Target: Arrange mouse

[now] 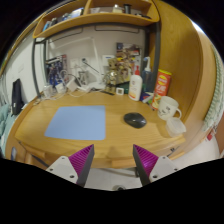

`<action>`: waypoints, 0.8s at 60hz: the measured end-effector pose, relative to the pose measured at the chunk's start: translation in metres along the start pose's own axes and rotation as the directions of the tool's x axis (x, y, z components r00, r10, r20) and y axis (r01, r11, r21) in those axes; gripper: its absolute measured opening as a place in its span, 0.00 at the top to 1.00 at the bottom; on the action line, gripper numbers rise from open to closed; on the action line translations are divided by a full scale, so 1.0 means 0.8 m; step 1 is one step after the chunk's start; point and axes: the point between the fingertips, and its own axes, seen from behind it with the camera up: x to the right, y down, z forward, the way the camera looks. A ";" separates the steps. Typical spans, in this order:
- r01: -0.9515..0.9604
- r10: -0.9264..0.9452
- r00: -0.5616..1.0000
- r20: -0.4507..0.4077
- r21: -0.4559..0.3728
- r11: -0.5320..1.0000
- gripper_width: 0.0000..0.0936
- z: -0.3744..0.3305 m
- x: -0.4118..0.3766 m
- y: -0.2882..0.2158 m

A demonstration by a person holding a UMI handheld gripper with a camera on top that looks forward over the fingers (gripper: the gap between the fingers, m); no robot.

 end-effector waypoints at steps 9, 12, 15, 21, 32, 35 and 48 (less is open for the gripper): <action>-0.005 0.003 0.999 -0.040 -0.045 0.999 0.18 0.050 0.069 0.002; 0.004 -0.006 0.999 -0.041 -0.060 0.998 0.19 0.066 0.084 0.001; 0.012 -0.015 0.999 -0.044 -0.072 0.997 0.18 0.084 0.098 -0.003; 0.014 -0.018 0.999 -0.043 -0.093 0.996 0.18 0.121 0.118 -0.011; 0.015 -0.016 1.000 -0.006 -0.111 0.994 0.19 0.177 0.136 -0.040; 0.015 -0.013 1.000 0.014 -0.117 0.993 0.19 0.189 0.136 -0.048; -0.007 0.014 0.999 0.052 -0.136 0.991 0.21 0.228 0.141 -0.073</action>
